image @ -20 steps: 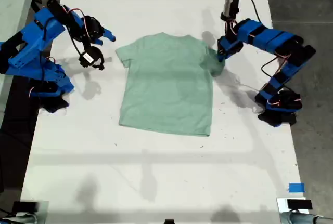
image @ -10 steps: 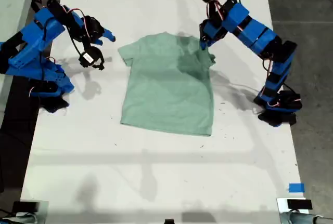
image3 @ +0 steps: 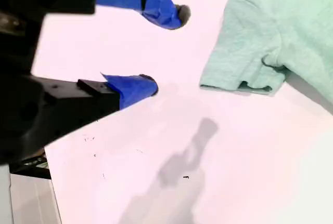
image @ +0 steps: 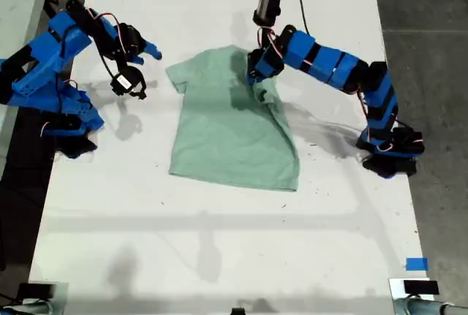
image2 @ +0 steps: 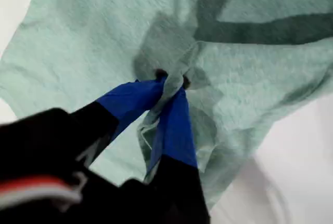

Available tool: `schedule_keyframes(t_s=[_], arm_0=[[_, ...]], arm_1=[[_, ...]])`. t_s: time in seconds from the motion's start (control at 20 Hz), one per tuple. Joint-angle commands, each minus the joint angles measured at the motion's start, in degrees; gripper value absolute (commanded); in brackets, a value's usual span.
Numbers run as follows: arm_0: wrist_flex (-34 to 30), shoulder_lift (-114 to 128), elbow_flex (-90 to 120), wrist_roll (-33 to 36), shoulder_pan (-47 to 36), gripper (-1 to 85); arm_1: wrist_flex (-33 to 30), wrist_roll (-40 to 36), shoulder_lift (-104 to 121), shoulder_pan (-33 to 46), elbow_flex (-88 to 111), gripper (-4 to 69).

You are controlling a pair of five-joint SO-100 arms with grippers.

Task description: Fold t-shirt

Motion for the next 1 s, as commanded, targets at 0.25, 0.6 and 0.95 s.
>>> schedule_keyframes(t_s=[0.25, 0.6, 0.95], arm_0=[[-0.79, 1.85, 0.26, -0.18, 0.62, 22.2], [-3.08, 0.18, 0.62, -0.09, 0.35, 21.8], [-7.91, -11.95, -2.64, 1.58, -0.79, 22.4]], arm_1=[[-2.72, -1.76, -3.96, -0.79, -9.58, 35.2], [15.21, -5.27, 13.18, 2.99, -8.26, 25.0], [17.67, -4.04, 26.46, 1.85, 4.39, 21.3]])
